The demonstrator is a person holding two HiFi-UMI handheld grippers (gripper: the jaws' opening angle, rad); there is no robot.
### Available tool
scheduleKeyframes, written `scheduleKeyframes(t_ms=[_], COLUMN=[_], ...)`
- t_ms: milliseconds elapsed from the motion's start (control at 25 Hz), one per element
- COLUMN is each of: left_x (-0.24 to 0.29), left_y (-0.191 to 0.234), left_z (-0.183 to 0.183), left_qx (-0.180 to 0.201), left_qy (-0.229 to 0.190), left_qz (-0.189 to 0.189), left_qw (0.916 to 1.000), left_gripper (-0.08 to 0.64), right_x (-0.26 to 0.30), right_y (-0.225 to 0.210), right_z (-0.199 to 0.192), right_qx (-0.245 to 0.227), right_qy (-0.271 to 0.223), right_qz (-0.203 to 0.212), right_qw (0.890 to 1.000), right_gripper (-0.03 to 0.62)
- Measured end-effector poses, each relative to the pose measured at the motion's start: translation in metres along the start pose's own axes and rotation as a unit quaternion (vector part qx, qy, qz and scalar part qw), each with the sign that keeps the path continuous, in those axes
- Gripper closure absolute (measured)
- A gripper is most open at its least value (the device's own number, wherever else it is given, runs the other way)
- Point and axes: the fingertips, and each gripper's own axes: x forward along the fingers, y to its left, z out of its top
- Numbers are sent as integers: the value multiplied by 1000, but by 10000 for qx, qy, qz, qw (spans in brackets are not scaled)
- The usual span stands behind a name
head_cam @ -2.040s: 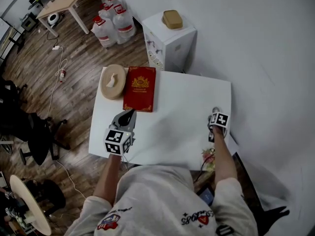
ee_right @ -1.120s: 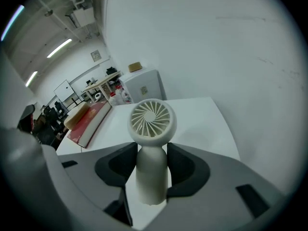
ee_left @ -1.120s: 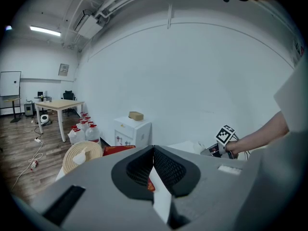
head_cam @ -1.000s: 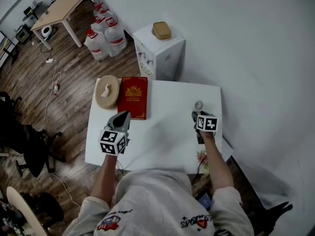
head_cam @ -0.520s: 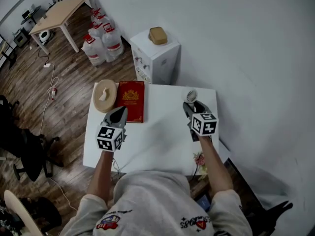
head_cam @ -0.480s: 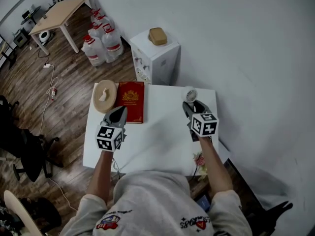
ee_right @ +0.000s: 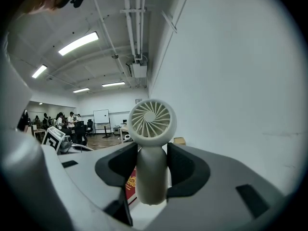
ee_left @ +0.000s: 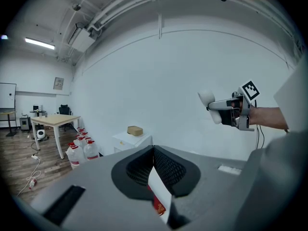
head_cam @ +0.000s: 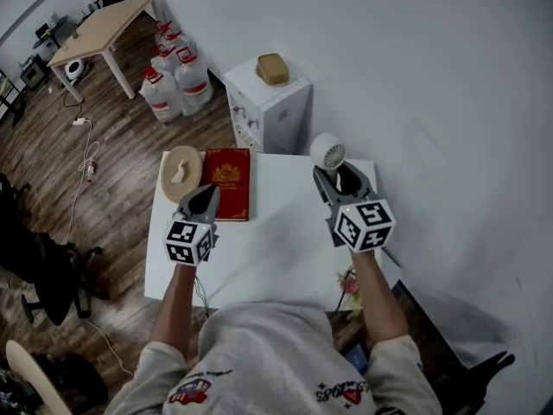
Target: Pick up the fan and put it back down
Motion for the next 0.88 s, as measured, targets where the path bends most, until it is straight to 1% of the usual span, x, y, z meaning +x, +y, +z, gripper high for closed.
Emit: scheduleKeyframes(t_ms=[320, 560, 720, 880], left_x=[-6, -17, -27, -39], left_y=[4, 7, 14, 24], left_z=[-10, -19, -26, -37], left_qx=[-55, -122, -172, -263], left_qy=[63, 101, 147, 212], left_qz=[43, 115, 216, 352], left_qw=[10000, 9998, 9995, 9988], left_gripper=[555, 555, 555, 555], right_x=[1, 6, 19, 38], right_y=[7, 15, 23, 37], right_z=[-13, -34, -57, -93], right_qx=[-44, 28, 39, 21], right_qy=[193, 479, 810, 1233], right_qz=[20, 117, 211, 381], right_qw=[9998, 9988, 9965, 9916], right_gripper=[397, 397, 397, 396])
